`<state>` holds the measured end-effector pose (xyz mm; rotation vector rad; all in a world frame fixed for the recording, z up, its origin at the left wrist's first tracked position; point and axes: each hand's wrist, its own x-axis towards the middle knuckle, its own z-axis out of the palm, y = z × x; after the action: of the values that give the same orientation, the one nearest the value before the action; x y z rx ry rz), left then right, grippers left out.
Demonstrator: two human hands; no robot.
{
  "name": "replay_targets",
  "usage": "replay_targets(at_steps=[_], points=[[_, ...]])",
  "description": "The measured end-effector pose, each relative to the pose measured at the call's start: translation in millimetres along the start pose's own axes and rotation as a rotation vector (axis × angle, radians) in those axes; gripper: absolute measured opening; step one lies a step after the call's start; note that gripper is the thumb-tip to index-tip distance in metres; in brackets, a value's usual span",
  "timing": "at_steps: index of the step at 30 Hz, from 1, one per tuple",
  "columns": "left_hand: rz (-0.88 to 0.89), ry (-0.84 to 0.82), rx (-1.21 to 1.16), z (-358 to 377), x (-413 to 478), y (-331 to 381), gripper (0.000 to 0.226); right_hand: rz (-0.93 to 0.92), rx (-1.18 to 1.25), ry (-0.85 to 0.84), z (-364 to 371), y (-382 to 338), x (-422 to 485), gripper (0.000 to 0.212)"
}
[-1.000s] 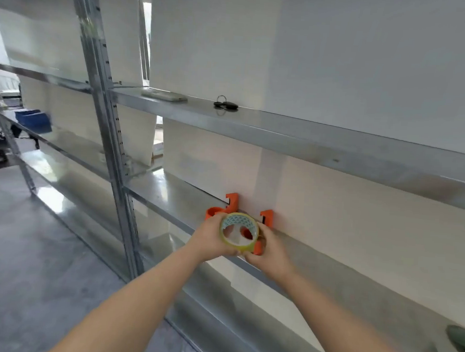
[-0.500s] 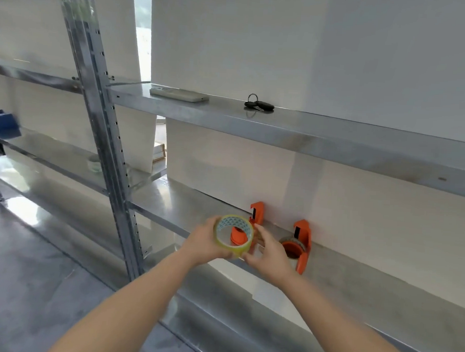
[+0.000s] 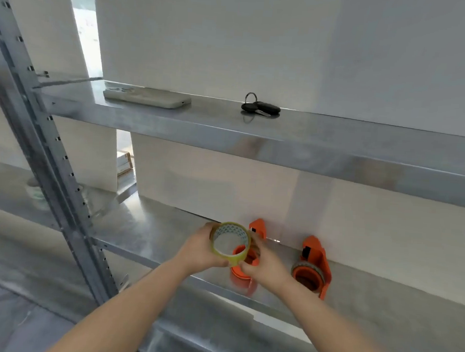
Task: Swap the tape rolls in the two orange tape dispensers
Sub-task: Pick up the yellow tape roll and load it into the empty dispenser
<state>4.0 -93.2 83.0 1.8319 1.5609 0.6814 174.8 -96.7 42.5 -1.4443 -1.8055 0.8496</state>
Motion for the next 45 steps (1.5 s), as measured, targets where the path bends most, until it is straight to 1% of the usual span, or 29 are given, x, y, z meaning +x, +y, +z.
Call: replay_targets(at_steps=[1, 3, 5, 7, 8, 10, 11, 12, 13, 14, 15, 16, 17, 21, 23, 25, 30, 34, 37, 39, 42, 45], points=[[0.001, -0.012, -0.002, -1.0, 5.9, -3.6, 0.1, 0.015, -0.035, 0.015, 3.6, -1.7, 2.9, 0.06], [-0.012, -0.031, 0.008, -3.2, 16.9, -10.5, 0.103, 0.048, -0.059, 0.048, 10.4, -1.8, 8.4, 0.055], [-0.021, -0.058, 0.021, -4.7, 28.2, -19.0, 0.1, 0.081, -0.11, 0.088, 12.6, 2.7, 15.6, 0.055], [-0.013, -0.095, 0.014, -4.8, 38.3, -28.9, 0.097, 0.138, -0.176, 0.182, 13.3, 3.8, 19.2, 0.062], [-0.011, -0.115, -0.001, -3.8, 43.6, -33.8, 0.091, 0.157, -0.191, 0.235, 13.5, 4.8, 19.2, 0.061], [0.019, -0.152, -0.022, -2.5, 51.4, -37.6, 0.069, 0.202, -0.204, 0.305, 15.7, 1.4, 16.6, 0.05], [0.042, -0.179, -0.019, 0.5, 56.7, -41.0, 0.063, 0.247, -0.197, 0.31, 17.3, -0.2, 15.1, 0.042], [0.059, -0.205, -0.03, 3.0, 60.9, -43.0, 0.061, 0.276, -0.195, 0.312, 20.0, 0.6, 14.8, 0.033], [0.081, -0.224, -0.037, 5.2, 65.3, -44.5, 0.06, 0.328, -0.181, 0.294, 23.5, 2.4, 14.7, 0.029], [0.099, -0.249, -0.048, 7.6, 70.6, -47.0, 0.058, 0.383, -0.154, 0.278, 27.9, 2.1, 15.2, 0.032], [0.114, -0.27, -0.061, 8.6, 73.5, -47.2, 0.056, 0.47, -0.147, 0.266, 33.6, 3.5, 16.4, 0.039], [0.126, -0.3, -0.076, 10.4, 76.5, -48.0, 0.056, 0.532, -0.153, 0.275, 38.7, 5.8, 17.3, 0.045], [0.133, -0.324, -0.087, 11.8, 78.3, -47.7, 0.058, 0.574, -0.154, 0.289, 42.1, 9.1, 17.9, 0.047], [0.138, -0.389, -0.075, 21.4, 85.0, -54.8, 0.079, 0.577, -0.146, 0.352, 50.6, 13.8, 14.4, 0.037], [0.133, -0.404, -0.071, 27.5, 89.6, -60.0, 0.089, 0.565, -0.135, 0.373, 52.7, 16.1, 11.3, 0.037], [0.124, -0.433, -0.079, 32.5, 92.6, -63.0, 0.094, 0.527, -0.139, 0.39, 52.8, 17.0, 8.1, 0.036], [0.072, -0.534, -0.117, 40.7, 90.8, -65.4, 0.085, 0.473, -0.138, 0.388, 53.3, 22.5, 3.0, 0.036], [0.036, -0.569, -0.109, 48.5, 89.1, -66.6, 0.084, 0.423, -0.084, 0.322, 45.6, 31.7, -0.9, 0.042], [0.037, -0.557, -0.066, 53.0, 84.4, -71.8, 0.088, 0.388, -0.06, 0.262, 40.4, 35.7, -3.5, 0.041], [0.071, -0.531, -0.034, 55.4, 79.5, -73.9, 0.087, 0.368, -0.041, 0.224, 35.8, 36.1, -4.9, 0.04], [0.174, -0.463, 0.113, 60.3, 72.0, -77.9, 0.084, 0.346, -0.04, 0.199, 33.6, 37.2, -6.0, 0.039], [0.186, -0.407, 0.144, 66.4, 65.8, -79.7, 0.079, 0.333, -0.06, 0.203, 35.5, 38.3, -8.2, 0.042]])
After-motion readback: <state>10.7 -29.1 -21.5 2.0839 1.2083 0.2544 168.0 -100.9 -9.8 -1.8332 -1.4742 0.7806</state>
